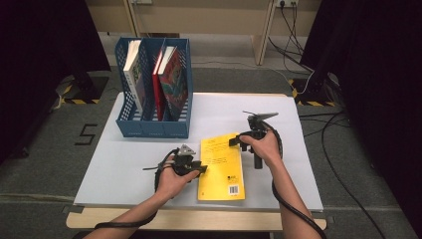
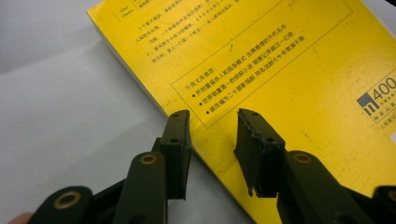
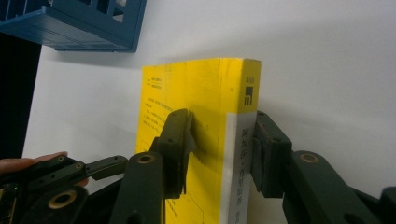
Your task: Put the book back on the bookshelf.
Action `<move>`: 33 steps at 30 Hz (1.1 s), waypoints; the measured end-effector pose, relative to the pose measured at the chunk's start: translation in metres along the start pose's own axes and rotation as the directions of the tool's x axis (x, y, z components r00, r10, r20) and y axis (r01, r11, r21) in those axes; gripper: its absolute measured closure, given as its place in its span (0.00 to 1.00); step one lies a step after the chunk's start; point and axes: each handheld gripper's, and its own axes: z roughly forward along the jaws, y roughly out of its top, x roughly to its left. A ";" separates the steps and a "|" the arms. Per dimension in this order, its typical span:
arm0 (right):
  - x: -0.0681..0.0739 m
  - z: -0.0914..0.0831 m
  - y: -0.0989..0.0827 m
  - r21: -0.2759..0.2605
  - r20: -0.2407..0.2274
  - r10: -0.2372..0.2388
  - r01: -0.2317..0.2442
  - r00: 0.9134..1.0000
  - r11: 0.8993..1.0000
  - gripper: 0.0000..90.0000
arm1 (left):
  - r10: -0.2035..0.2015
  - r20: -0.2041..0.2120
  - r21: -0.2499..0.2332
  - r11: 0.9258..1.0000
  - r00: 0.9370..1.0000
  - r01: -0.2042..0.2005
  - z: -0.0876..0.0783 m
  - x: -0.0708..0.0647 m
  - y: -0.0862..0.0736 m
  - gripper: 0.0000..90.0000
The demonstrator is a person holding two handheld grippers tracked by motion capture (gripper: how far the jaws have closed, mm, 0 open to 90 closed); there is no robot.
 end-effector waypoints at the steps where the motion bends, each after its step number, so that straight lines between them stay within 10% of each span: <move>1: -0.001 0.000 0.000 0.006 -0.007 0.005 -0.005 1.000 1.000 0.70 | 0.000 -0.001 -0.002 1.000 1.000 0.000 0.000 0.000 0.000 0.71; 7: -0.001 -0.001 0.000 -0.002 -0.027 -0.003 0.003 1.000 1.000 0.74 | -0.006 0.000 -0.005 1.000 1.000 0.006 -0.001 0.001 -0.001 0.71; 11: 0.007 -0.006 0.002 0.007 -0.027 -0.005 0.005 1.000 1.000 0.81 | 0.073 -0.034 -0.009 0.997 0.997 -0.073 -0.002 -0.005 -0.001 0.67; 33: 0.030 -0.035 0.011 -0.170 -0.005 0.009 -0.010 1.000 0.985 0.85 | 0.037 0.035 -0.147 0.989 0.999 -0.032 -0.015 -0.003 0.026 0.53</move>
